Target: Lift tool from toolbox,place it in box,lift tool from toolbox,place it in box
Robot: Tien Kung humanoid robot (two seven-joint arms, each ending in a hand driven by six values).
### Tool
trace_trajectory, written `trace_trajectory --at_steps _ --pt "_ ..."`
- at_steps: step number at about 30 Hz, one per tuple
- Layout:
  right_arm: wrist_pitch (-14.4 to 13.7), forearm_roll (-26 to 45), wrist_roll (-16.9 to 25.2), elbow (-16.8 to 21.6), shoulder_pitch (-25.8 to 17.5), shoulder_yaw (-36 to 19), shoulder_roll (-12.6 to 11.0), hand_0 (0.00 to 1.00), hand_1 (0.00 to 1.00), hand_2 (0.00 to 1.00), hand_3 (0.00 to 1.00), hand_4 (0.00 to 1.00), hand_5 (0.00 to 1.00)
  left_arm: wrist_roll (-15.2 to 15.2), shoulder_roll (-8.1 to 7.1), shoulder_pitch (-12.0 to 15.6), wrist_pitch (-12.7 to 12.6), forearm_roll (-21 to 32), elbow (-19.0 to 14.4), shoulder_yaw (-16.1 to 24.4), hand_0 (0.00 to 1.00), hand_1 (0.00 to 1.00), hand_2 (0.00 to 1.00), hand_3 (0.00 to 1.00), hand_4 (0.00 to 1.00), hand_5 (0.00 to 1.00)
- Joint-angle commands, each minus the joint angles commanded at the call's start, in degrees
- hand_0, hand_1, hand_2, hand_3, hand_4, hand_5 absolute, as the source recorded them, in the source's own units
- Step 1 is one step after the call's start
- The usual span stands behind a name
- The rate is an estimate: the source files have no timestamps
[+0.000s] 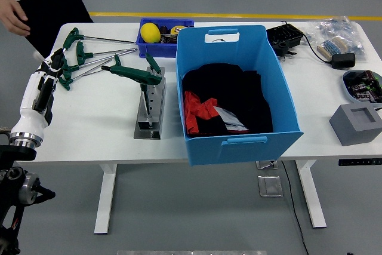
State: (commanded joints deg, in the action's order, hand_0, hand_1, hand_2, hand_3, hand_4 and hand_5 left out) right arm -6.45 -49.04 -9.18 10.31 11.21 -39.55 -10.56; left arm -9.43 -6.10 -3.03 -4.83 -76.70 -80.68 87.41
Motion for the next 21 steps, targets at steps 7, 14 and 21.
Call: trace_trajectory --at_steps 7,14,21 --pt "-0.01 0.03 0.03 0.00 0.01 0.02 -0.01 0.635 0.610 0.698 0.552 0.803 0.643 -0.57 -0.06 -0.10 0.63 -2.15 -0.17 0.10 0.998 0.998 0.998 0.961 0.998 0.747" --pt "-0.03 0.04 0.01 0.00 0.03 0.01 0.00 0.635 0.610 0.697 0.551 0.802 0.642 -2.02 -0.24 -0.27 1.58 -7.04 -0.47 0.27 0.998 0.998 0.998 0.984 0.998 0.629" --pt "-0.05 -0.26 -0.08 0.00 -0.16 -0.18 0.09 0.635 0.610 0.697 0.552 0.802 0.643 -3.27 -0.65 -0.51 1.52 -12.21 -0.87 0.27 0.998 0.998 0.998 0.998 0.998 0.589"
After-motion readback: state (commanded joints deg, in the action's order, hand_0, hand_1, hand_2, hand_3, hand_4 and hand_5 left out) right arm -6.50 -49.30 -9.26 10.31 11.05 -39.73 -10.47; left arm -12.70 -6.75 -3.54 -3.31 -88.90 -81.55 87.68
